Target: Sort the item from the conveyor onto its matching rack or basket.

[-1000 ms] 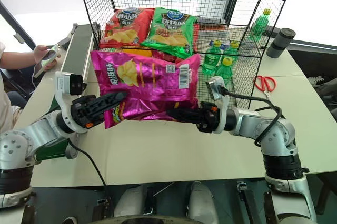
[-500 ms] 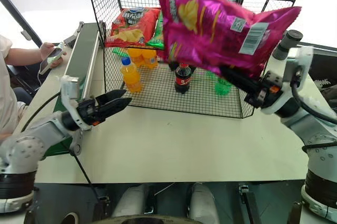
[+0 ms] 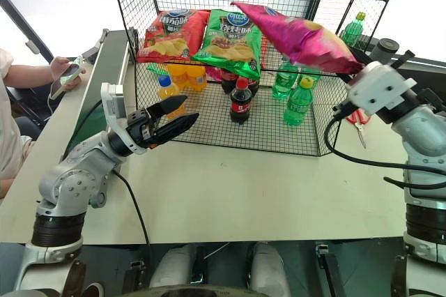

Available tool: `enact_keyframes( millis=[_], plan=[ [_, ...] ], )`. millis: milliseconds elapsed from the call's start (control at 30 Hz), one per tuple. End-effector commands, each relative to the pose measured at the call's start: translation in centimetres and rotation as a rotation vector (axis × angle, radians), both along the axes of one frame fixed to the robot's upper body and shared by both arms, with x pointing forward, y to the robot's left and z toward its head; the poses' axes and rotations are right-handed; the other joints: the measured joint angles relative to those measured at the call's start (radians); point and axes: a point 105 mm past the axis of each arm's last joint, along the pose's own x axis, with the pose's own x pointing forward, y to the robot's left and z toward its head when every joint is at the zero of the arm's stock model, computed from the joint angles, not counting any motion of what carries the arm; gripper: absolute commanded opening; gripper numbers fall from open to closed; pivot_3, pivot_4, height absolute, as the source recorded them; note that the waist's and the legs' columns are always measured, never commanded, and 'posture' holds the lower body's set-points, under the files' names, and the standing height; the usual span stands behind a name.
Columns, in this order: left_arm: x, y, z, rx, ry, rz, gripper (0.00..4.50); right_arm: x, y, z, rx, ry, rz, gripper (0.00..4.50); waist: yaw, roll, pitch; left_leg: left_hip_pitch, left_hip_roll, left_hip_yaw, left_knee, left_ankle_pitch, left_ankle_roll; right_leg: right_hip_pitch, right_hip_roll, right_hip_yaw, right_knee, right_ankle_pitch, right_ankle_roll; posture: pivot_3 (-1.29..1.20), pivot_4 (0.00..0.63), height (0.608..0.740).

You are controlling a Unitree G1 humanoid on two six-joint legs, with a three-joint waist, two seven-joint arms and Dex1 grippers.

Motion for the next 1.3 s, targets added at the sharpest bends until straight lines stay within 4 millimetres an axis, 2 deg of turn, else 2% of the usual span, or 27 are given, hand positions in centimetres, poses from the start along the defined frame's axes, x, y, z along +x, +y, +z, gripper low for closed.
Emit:
enact_keyframes(
  millis=[33,133,233,400,567,633,667,800,867,1000,1133,1200,1300],
  plan=[
    [-0.6,-0.9,1.5,-0.012,-0.099,0.015,4.50,1.7,-0.7,0.5,-0.102,-0.086,-0.124,0.18,-0.001,0.000,0.000,0.000,0.000,0.000,0.000,0.000,0.000,0.000,0.000,0.000,0.000,0.000,0.000,0.00,0.150,0.740],
    [-0.6,-1.4,1.6,-0.024,-0.109,0.023,4.50,3.3,-1.2,0.7,-0.159,-0.133,-0.225,0.18,-0.002,0.000,0.000,0.000,0.000,0.000,0.000,0.001,-0.001,-0.001,0.000,0.000,0.001,0.000,0.000,0.00,0.150,0.740],
    [-0.8,-1.9,1.4,-0.026,-0.103,0.016,4.50,4.4,-1.0,0.7,-0.158,-0.150,-0.245,0.18,-0.001,0.000,0.000,0.000,0.000,0.000,0.000,0.001,-0.002,0.000,0.000,0.000,0.001,0.000,0.000,0.00,0.150,0.740],
    [-0.8,-2.0,1.3,-0.022,-0.098,0.027,4.50,6.1,-2.4,0.5,-0.177,-0.149,-0.336,0.18,0.000,0.000,0.001,0.000,0.000,-0.001,0.000,0.001,-0.002,0.000,0.000,0.000,0.000,0.000,0.000,0.00,0.150,0.740],
    [-0.7,-2.1,1.0,-0.002,-0.102,0.039,4.50,7.4,-4.2,1.2,-0.138,-0.140,-0.408,0.18,-0.002,0.000,0.001,0.000,0.000,-0.001,0.000,0.001,-0.002,0.000,0.000,0.000,0.000,0.000,0.000,0.00,0.150,0.740],
    [-0.6,-2.1,0.9,0.003,-0.101,0.044,4.50,7.4,-4.3,1.4,-0.107,-0.135,-0.400,1.18,-0.003,0.000,0.001,0.000,0.000,-0.001,0.000,0.002,-0.002,0.000,0.001,0.000,0.001,0.000,0.000,0.00,0.150,0.740],
    [-0.6,-2.0,0.8,0.003,-0.100,0.046,4.50,7.4,-4.3,1.3,-0.101,-0.125,-0.392,1.52,-0.002,0.000,0.001,0.000,0.000,-0.001,0.000,0.002,-0.002,0.000,0.001,0.000,0.000,0.000,0.000,0.00,0.150,0.740],
    [-0.6,-2.1,0.6,0.012,-0.098,0.052,4.50,7.2,-4.1,0.3,-0.074,-0.061,-0.366,3.31,-0.002,0.000,0.001,0.000,0.000,-0.001,0.000,0.002,-0.002,0.001,0.001,0.000,0.000,0.000,0.000,0.00,0.150,0.740],
    [-0.6,-2.0,0.5,0.016,-0.098,0.054,4.50,6.8,-3.6,0.1,-0.064,-0.032,-0.316,4.38,-0.002,0.000,0.001,0.000,0.001,-0.001,0.000,0.002,-0.002,0.001,0.001,0.000,0.000,0.000,0.000,0.00,0.150,0.740],
    [-0.3,-1.8,0.0,0.020,-0.076,0.065,4.50,5.2,-2.1,0.7,-0.019,0.036,-0.169,4.45,-0.002,0.000,0.001,0.001,0.001,-0.002,0.000,0.002,-0.002,0.002,0.001,-0.001,0.000,0.000,0.000,0.00,0.150,0.740],
    [-0.2,-2.0,-0.4,0.029,-0.068,0.059,4.50,4.1,-2.3,1.6,0.063,0.078,-0.109,4.45,-0.001,0.000,0.001,0.001,0.001,-0.002,0.000,0.002,-0.002,0.002,0.001,-0.001,0.001,0.000,0.000,0.00,0.150,0.740],
    [-0.3,-2.2,-0.5,0.037,-0.068,0.055,4.50,3.7,-1.6,1.3,0.127,0.146,-0.024,4.45,-0.001,0.000,0.001,0.001,0.001,-0.002,0.000,0.002,-0.002,0.002,0.001,-0.001,0.001,0.000,0.000,0.00,0.150,0.740],
    [-0.2,-2.3,-0.6,0.040,-0.065,0.046,4.50,3.4,-1.4,0.9,0.165,0.190,0.012,4.45,-0.001,0.000,0.001,0.001,0.002,-0.002,0.000,0.001,-0.002,0.002,0.001,-0.001,0.001,0.000,0.000,0.00,0.150,0.740]
  ],
)
